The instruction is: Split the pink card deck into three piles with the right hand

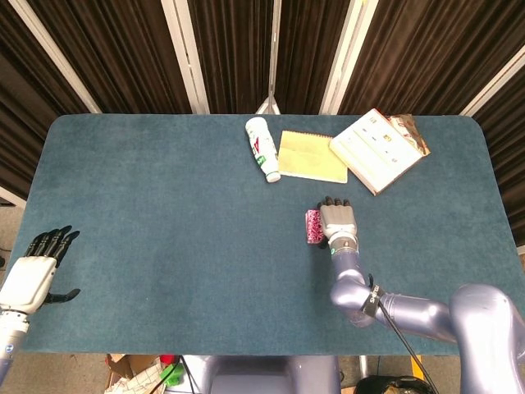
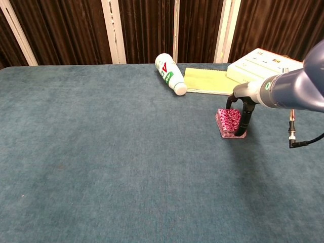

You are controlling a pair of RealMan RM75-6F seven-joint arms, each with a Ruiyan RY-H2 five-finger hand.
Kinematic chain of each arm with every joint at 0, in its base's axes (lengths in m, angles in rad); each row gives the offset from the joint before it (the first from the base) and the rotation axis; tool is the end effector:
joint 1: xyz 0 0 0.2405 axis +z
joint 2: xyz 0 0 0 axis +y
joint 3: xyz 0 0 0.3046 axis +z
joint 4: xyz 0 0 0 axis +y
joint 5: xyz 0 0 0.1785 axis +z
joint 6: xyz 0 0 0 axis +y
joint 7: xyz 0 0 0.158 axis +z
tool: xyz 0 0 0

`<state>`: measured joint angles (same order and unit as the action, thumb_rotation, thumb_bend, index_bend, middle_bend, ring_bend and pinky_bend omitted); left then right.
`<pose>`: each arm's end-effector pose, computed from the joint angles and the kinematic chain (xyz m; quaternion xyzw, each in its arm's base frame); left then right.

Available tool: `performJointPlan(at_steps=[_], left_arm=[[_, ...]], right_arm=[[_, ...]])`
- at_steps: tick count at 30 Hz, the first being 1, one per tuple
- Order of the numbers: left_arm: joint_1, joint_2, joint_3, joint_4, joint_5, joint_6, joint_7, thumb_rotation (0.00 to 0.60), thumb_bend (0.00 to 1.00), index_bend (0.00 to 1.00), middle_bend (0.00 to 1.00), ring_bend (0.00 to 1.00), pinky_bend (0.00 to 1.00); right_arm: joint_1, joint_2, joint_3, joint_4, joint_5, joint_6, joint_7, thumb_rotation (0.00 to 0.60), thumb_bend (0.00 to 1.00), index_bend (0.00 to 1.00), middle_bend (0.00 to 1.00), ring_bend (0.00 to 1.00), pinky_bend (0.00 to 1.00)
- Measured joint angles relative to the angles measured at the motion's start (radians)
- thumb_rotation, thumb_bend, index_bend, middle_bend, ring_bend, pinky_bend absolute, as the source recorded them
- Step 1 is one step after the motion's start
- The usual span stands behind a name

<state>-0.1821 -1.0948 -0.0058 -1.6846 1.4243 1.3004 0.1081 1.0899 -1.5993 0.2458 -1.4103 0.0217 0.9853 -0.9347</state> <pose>-0.3357 0.2163 0.1823 -0.6495 -0.4191 -0.3180 0.5490 -0.1679 -0.4427 -0.0078 0.6729 -0.5121 0.1380 0.5156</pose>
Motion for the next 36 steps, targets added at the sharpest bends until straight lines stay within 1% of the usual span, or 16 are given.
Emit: performJointPlan(at_steps=[9, 14, 18, 23, 29, 36], left_arm=[[0.0, 0.0, 0.002, 0.0, 0.003, 0.001, 0.0, 0.6, 0.06, 0.0, 0.0, 0.0, 0.0], [0.0, -0.001, 0.001, 0.001, 0.003, 0.001, 0.0, 0.6, 0.06, 0.0, 0.0, 0.0, 0.0], [-0.001, -0.002, 0.001, 0.002, 0.003, 0.001, -0.001, 0.6, 0.06, 0.0, 0.0, 0.0, 0.0], [-0.001, -0.003, 0.0, 0.004, 0.001, 0.001, -0.003, 0.6, 0.06, 0.0, 0.0, 0.0, 0.0], [-0.001, -0.003, 0.0, 0.006, 0.002, 0.002, -0.004, 0.6, 0.06, 0.0, 0.0, 0.0, 0.0], [0.0, -0.005, -0.001, 0.008, 0.004, 0.008, -0.003, 0.6, 0.06, 0.0, 0.0, 0.0, 0.0]], right_arm=[[-0.007, -0.012, -0.006, 0.035, 0.009, -0.023, -0.001, 0.6, 0.21, 0.26, 0.0, 0.0, 0.0], [-0.01, -0.018, -0.007, 0.045, 0.002, -0.032, 0.005, 0.6, 0.22, 0.42, 0.06, 0.0, 0.0], [-0.013, -0.02, 0.0, 0.046, -0.014, -0.035, 0.02, 0.6, 0.27, 0.52, 0.13, 0.0, 0.0], [-0.025, -0.017, 0.007, 0.03, -0.06, -0.029, 0.058, 0.6, 0.32, 0.63, 0.17, 0.0, 0.0], [-0.044, -0.005, 0.001, 0.011, -0.087, -0.026, 0.082, 0.6, 0.34, 0.67, 0.18, 0.0, 0.0], [-0.059, 0.022, -0.004, -0.023, -0.112, -0.021, 0.1, 0.6, 0.34, 0.68, 0.18, 0.0, 0.0]])
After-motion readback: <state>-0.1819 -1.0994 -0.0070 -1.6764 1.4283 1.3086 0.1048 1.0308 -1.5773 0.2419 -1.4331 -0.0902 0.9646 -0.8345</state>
